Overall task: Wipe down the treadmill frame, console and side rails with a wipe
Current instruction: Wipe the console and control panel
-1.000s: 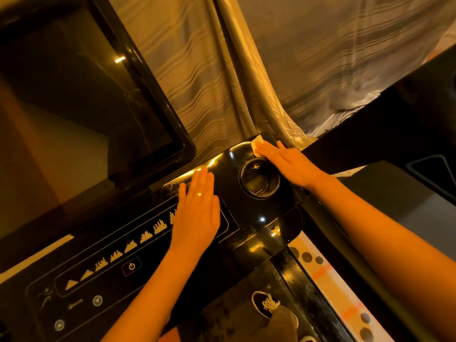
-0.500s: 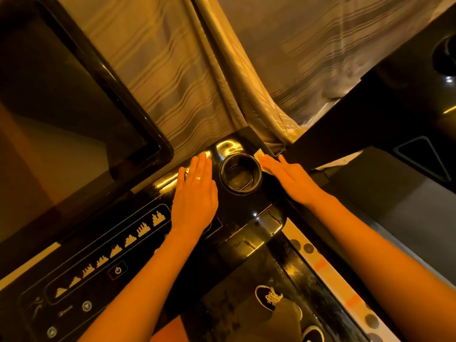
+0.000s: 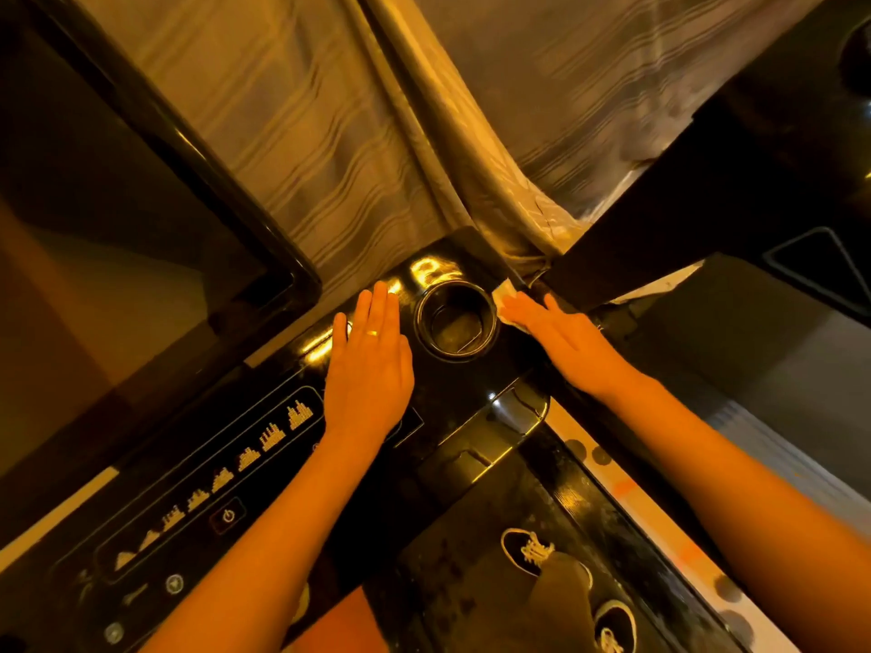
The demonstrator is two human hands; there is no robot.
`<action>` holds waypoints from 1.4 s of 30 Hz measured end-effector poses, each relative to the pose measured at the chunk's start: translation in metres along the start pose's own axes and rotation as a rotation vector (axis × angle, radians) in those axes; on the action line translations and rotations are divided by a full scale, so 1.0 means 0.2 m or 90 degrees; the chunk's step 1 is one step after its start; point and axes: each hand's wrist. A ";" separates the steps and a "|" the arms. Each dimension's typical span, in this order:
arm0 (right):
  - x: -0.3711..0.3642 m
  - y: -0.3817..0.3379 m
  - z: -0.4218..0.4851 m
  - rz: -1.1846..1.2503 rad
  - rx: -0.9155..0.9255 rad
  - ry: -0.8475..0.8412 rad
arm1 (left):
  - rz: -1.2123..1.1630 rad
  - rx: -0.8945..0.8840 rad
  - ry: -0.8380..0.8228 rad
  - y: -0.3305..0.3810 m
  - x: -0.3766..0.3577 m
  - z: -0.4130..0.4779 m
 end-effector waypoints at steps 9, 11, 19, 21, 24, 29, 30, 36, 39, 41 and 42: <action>-0.28 -0.33 -0.24 -0.113 0.072 0.020 | 0.006 -0.001 0.006 0.00 0.00 0.00; -0.35 -0.38 -0.26 -0.143 0.111 -0.004 | 0.002 0.001 0.006 0.00 0.00 0.00; -0.18 -0.13 -0.14 -0.132 0.044 0.037 | -0.015 0.000 0.010 0.00 -0.01 0.00; -0.12 -0.13 -0.05 -0.070 0.040 0.047 | -0.019 -0.001 0.011 0.00 -0.01 0.00; -0.03 -0.09 0.13 -0.007 0.027 0.034 | -0.014 -0.001 0.011 0.00 -0.02 0.00; 0.06 -0.10 0.44 -0.047 0.115 0.000 | -0.013 -0.001 0.013 0.00 -0.02 0.00; 0.06 -0.13 0.47 -0.046 0.115 0.005 | -0.014 -0.002 0.016 0.00 -0.02 0.00; 0.01 -0.06 0.21 -0.029 0.071 0.057 | -0.016 -0.002 0.014 -0.01 -0.03 0.01; -0.01 -0.05 0.09 -0.012 0.059 0.064 | -0.019 -0.001 0.015 -0.01 -0.03 0.00; 0.00 -0.06 0.15 -0.027 0.044 0.053 | -0.023 0.000 0.016 -0.01 -0.03 0.00; 0.00 -0.07 0.19 -0.034 0.041 0.054 | -0.023 0.000 0.015 -0.01 -0.03 0.00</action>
Point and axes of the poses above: each hand's wrist, its own z-axis towards the middle knuckle, its own x-axis out of the back of the hand, y = z × x, and after that the axes turned 15 degrees about -z, right-handed
